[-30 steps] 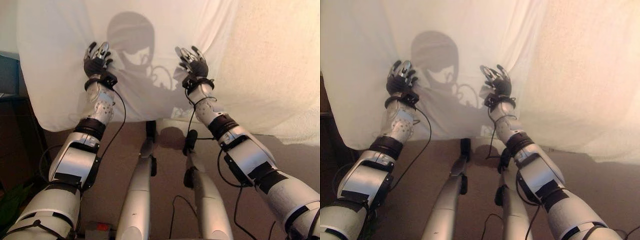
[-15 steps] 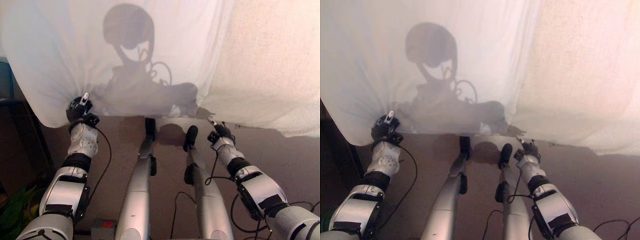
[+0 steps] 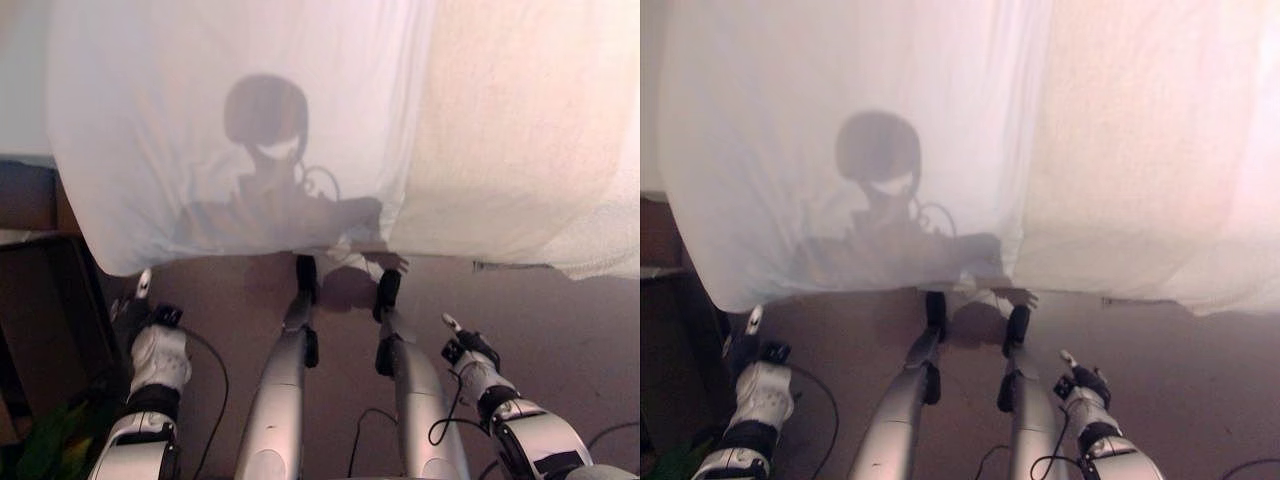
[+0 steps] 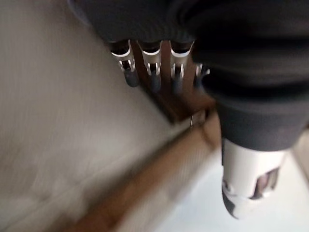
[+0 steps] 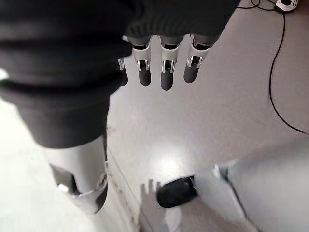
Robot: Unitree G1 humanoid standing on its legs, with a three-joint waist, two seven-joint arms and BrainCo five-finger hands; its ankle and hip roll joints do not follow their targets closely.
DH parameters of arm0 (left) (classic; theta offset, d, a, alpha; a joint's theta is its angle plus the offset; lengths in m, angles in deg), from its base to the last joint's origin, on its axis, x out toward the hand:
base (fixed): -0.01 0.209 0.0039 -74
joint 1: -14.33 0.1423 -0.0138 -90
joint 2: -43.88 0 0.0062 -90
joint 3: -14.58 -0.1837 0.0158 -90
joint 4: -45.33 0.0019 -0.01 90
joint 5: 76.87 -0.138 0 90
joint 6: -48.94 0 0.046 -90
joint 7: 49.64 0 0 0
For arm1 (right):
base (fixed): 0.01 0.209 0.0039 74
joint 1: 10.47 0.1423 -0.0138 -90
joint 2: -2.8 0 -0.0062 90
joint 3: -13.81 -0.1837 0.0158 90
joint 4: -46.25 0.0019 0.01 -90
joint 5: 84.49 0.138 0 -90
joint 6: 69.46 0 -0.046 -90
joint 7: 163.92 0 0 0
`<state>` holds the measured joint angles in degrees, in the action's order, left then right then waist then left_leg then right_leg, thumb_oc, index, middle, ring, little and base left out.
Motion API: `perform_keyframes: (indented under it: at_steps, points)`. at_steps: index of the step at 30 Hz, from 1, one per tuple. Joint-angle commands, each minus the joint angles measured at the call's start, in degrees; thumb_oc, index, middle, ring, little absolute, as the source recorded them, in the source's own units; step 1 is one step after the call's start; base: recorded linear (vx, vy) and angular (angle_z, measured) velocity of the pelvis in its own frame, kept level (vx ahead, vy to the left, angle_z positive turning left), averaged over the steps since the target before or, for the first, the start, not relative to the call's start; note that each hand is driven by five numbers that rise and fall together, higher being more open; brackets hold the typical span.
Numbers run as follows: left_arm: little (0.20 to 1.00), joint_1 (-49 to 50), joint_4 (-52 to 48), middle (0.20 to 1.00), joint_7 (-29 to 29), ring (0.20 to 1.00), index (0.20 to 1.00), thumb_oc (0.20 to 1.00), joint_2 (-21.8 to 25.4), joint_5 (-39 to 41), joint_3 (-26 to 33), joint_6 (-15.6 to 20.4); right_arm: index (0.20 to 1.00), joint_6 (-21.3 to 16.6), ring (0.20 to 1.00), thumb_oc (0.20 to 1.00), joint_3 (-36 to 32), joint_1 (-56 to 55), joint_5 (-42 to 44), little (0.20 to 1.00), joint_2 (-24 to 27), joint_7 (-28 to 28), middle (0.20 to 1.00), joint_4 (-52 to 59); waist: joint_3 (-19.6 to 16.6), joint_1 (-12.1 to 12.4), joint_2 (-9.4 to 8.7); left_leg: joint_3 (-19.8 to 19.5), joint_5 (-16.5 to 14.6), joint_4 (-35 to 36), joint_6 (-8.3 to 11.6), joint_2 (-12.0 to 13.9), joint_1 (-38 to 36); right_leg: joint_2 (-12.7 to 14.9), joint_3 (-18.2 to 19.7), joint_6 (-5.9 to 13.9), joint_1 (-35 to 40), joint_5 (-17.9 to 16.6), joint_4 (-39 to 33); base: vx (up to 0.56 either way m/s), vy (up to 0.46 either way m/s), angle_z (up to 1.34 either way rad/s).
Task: Make the bed
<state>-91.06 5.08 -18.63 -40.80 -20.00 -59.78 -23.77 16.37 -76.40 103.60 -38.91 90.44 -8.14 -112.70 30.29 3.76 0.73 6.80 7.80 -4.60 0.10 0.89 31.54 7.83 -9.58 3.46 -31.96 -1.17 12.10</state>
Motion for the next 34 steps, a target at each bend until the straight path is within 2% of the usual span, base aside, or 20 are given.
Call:
perform_keyframes:
  at_steps: [1, 2, 3, 4, 5, 6, 8, 10, 14, 17, 18, 19, 20, 21, 23, 26, 27, 34]
  points:
    - [1.0, 5.8, 3.7, 1.0, 2.6, 1.0, 1.0, 1.0, 1.1, -8.7, 2.5, 0.5, 1.0, -1.3, 1.0, 1.0, -2.7, -3.5, -2.8, 1.0, 4.4, -1.3, 1.0, 0.0, -0.5, -0.7, 2.96, -0.1, -7.6, -6.3, 2.64, -0.8, -2.2, 0.4, -0.1, 2.85, 3.4, 2.6, 2.0, -0.01, -0.041, -0.11]
    - [1.0, 5.8, 3.8, 1.0, 2.6, 1.0, 1.0, 1.0, 1.2, -8.9, 2.5, 0.4, 1.0, -1.3, 1.0, 1.0, -2.8, -3.7, -2.9, 1.0, 4.5, -1.2, 1.0, 0.0, -0.5, -0.6, 2.95, 0.0, -7.7, -6.2, 2.66, -0.8, -2.5, 0.4, -0.1, 2.85, 3.6, 2.8, 2.1, -0.01, -0.074, -0.15]
    - [1.0, 7.6, 6.5, 1.0, 2.5, 1.0, 1.0, 1.0, 1.6, -13.6, 2.5, -1.4, 1.0, -1.7, 1.0, 1.0, -3.7, -4.8, -4.0, 1.0, 5.3, -0.8, 1.0, -0.3, -0.5, -1.1, 3.37, -0.1, -7.5, -5.8, 2.6, -0.5, -6.3, 0.0, 0.5, 2.39, 6.2, 4.4, 4.0, -0.08, -0.052, -0.09]
    - [1.0, 7.5, 6.4, 1.0, 2.5, 1.0, 1.0, 1.0, 1.6, -13.6, 2.6, -1.4, 1.0, -1.7, 1.0, 1.0, -3.8, -4.8, -4.0, 1.0, 5.3, -0.8, 1.0, -0.2, -0.5, -1.1, 3.38, 0.6, -6.3, -5.7, 2.26, -0.4, -5.4, 0.1, -0.1, 2.02, 5.4, 3.3, 3.7, -0.08, -0.135, -0.05]
    - [1.0, 8.8, 8.1, 1.0, 1.3, 1.0, 1.0, 1.0, 1.4, -18.9, 1.1, -3.3, 1.0, -1.9, 1.0, 1.0, -4.3, -6.1, -5.8, 1.0, 6.0, -0.2, 1.0, -0.1, -0.5, -1.5, 3.88, 0.1, -5.9, -5.2, 2.37, 0.0, -9.4, -0.2, 0.2, 1.54, 8.4, 4.8, 5.3, -0.06, -0.132, -0.03]
    - [1.0, 9.2, 8.0, 1.0, -0.1, 1.0, 1.0, 1.0, 1.1, -21.1, -0.1, -3.6, 1.0, -1.8, 1.0, 1.0, -4.5, -6.6, -6.9, 1.0, 6.3, 0.4, 1.0, 0.1, -0.5, -1.8, 4.2, -0.1, -5.7, -4.5, 2.53, 0.1, -11.9, -0.4, 0.3, 1.32, 10.3, 5.7, 5.8, 0.01, -0.205, -0.08]
    - [1.0, 10.1, 8.6, 1.0, -5.0, 1.0, 1.0, 1.0, -0.5, -22.8, -2.8, -4.1, 1.0, -1.9, 1.0, 1.0, -4.5, -7.9, -9.0, 1.0, 7.0, 2.5, 1.0, 0.8, -0.5, -2.4, 4.63, -1.0, -4.7, -2.8, 3.04, 0.4, -16.4, -0.9, 0.1, 0.94, 14.5, 6.6, 5.5, 0.01, -0.199, -0.04]
    - [1.0, 10.6, 10.4, 1.0, -11.0, 1.0, 1.0, 1.0, -1.4, -24.5, -6.3, -5.2, 1.0, -1.9, 1.0, 1.0, -3.6, -9.5, -11.6, 1.0, 8.1, 5.4, 1.0, 0.8, -2.1, -2.7, 4.78, -1.9, -3.6, -1.9, 3.64, 1.0, -18.9, -1.6, -0.1, 0.62, 17.7, 6.9, 4.3, 0.02, -0.218, 0.05]
    - [1.0, 11.7, 10.8, 1.0, -19.1, 1.0, 1.0, 1.0, -2.4, -36.5, -16.6, -7.3, 1.0, -0.6, 1.0, 1.0, 2.2, -13.9, -24.5, 1.0, 10.5, 9.3, 1.0, 2.8, -6.4, -3.5, 3.59, -1.3, -2.2, -1.7, 5.04, 1.8, -21.1, -2.5, -1.9, 0.44, 22.6, 5.3, -1.0, 0.0, -0.22, 0.16]
    - [1.0, 12.4, 9.8, 1.0, -22.0, 1.0, 1.0, 1.0, -2.2, -47.2, -22.6, -7.9, 1.0, 0.4, 1.0, 1.0, 11.0, -16.5, -41.3, 1.0, 13.6, 11.9, 1.0, 6.4, -9.5, -3.9, 1.63, -0.7, -4.3, -3.4, 4.81, 0.4, -22.9, -3.2, -2.1, 0.66, 25.2, 3.9, -4.4, 0.01, -0.153, 0.16]
    - [1.0, 12.8, 9.9, 1.0, -21.7, 1.0, 1.0, 1.0, -2.3, -50.3, -23.8, -7.9, 1.0, 0.7, 1.0, 1.0, 12.7, -16.7, -44.3, 1.0, 14.1, 12.3, 1.0, 5.5, -10.5, -3.9, 1.37, -0.7, -4.7, -3.3, 4.65, 0.0, -23.7, -3.5, -2.0, 0.77, 25.9, 3.7, -5.0, 0.04, -0.114, -0.05]
    - [1.0, 13.5, 10.4, 1.0, -23.4, 1.0, 1.0, 1.0, -3.0, -50.1, -24.1, -8.2, 1.0, 0.6, 1.0, 1.0, 14.6, -17.3, -46.8, 1.0, 14.5, 13.9, 1.0, 6.8, -12.1, -4.1, 1.15, -0.5, -5.2, -1.8, 4.26, -0.2, -25.1, -4.2, -2.0, 1.01, 26.6, 3.4, -5.8, 0.04, -0.064, -0.21]
    - [1.0, 13.5, 10.4, 1.0, -23.4, 1.0, 1.0, 1.0, -3.0, -50.1, -24.1, -8.2, 1.0, 0.6, 1.0, 1.0, 14.6, -17.4, -46.8, 1.0, 14.5, 13.9, 1.0, 6.8, -12.1, -4.1, 1.15, -0.5, -5.2, -1.8, 4.26, -0.2, -25.1, -4.2, -2.0, 1.01, 26.6, 3.4, -5.8, 0.1, -0.077, -0.2]
    - [1.0, 13.7, 11.6, 1.0, -23.7, 1.0, 1.0, 1.0, -4.1, -51.5, -24.6, -8.4, 1.0, 1.2, 1.0, 1.0, 15.3, -18.0, -48.0, 1.0, 12.9, 14.5, 1.0, 4.1, -14.4, -4.1, 0.47, -0.3, -4.9, 0.6, 3.84, -0.1, -27.2, -5.0, -1.5, 1.27, 28.2, 2.7, -7.4, 0.1, -0.046, -0.06]
    - [1.0, 13.2, 15.1, 1.0, -25.5, 1.0, 1.0, 1.0, -5.5, -52.2, -25.0, -10.2, 1.0, 2.0, 1.0, 1.0, 14.8, -18.3, -47.0, 1.0, 11.1, 16.6, 1.0, 0.8, -16.5, -3.9, -0.31, -1.2, -4.9, 2.3, 3.37, -0.9, -28.8, -5.4, -0.9, 1.52, 29.7, 1.7, -9.4, 0.12, -0.025, 0.02]
    - [1.0, 13.2, 15.9, 1.0, -26.6, 1.0, 1.0, 1.0, -5.9, -55.1, -27.0, -10.4, 1.0, 2.6, 1.0, 1.0, 14.0, -18.6, -46.5, 1.0, 10.0, 17.2, 1.0, -0.5, -18.4, -4.0, -0.62, -0.4, -5.1, 4.8, 3.08, -1.0, -31.2, -5.7, -0.8, 2.06, 31.4, 0.8, -11.4, 0.09, 0.021, -0.08]
    - [1.0, 13.9, 16.8, 1.0, -26.9, 1.0, 1.0, 1.0, -6.7, -56.1, -27.4, -10.8, 1.0, 3.1, 1.0, 1.0, 13.1, -18.8, -45.6, 1.0, 8.7, 17.5, 1.0, -2.1, -20.1, -3.9, -0.5, 0.2, -4.9, 7.6, 2.78, -1.1, -33.1, -5.8, -0.5, 2.51, 32.6, -0.1, -13.2, 0.08, 0.043, -0.18]
    - [1.0, 14.9, 23.4, 1.0, -26.7, 1.0, 1.0, 1.0, -8.0, -56.0, -23.9, -13.1, 1.0, 3.8, 1.0, 1.0, 11.7, -19.4, -43.1, 1.0, 4.7, 18.6, 1.0, -3.4, -23.0, -3.5, -0.71, 0.9, -5.1, 9.6, 2.64, -1.2, -35.6, -6.0, -0.5, 2.75, 35.2, -0.5, -14.9, 0.05, 0.029, -0.11]
